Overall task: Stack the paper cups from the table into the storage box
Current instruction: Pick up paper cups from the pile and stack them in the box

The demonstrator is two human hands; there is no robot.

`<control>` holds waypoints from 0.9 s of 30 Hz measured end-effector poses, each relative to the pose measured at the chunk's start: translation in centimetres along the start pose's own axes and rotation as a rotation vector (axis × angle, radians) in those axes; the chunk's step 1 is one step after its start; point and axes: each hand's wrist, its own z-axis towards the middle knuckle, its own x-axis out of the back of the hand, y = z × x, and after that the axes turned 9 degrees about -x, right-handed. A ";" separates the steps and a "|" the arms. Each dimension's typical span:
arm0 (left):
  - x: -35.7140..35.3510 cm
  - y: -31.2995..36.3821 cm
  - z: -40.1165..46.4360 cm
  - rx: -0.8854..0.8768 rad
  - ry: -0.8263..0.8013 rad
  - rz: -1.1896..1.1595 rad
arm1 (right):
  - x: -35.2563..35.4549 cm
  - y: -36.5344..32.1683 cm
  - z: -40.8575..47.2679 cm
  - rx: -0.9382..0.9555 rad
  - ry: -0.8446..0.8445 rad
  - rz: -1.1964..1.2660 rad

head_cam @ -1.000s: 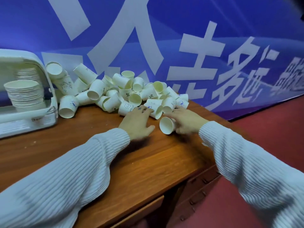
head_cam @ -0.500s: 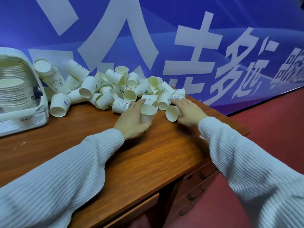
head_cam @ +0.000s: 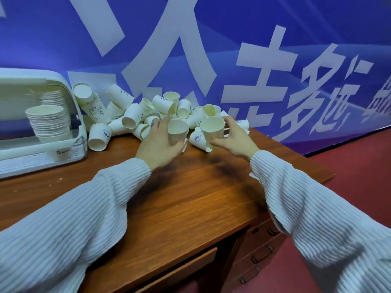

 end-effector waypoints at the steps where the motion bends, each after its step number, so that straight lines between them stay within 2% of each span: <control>1: 0.8 -0.3 0.0 0.014 0.030 0.007 | -0.6 -1.1 0.0 0.020 -0.002 0.051; 12: 14.5 -7.1 -3.8 0.208 0.329 0.090 | -10.9 -16.0 3.2 0.193 -0.153 0.268; 14: 16.8 -8.5 -4.9 0.259 0.380 0.128 | -13.2 -19.2 3.7 0.234 -0.200 0.263; 21: 22.3 -12.2 -8.1 0.391 0.544 0.171 | -20.4 -28.0 5.2 0.322 -0.209 0.226; 27: 24.5 -14.6 -9.8 0.386 0.586 0.192 | -24.2 -32.2 6.4 0.368 -0.200 0.134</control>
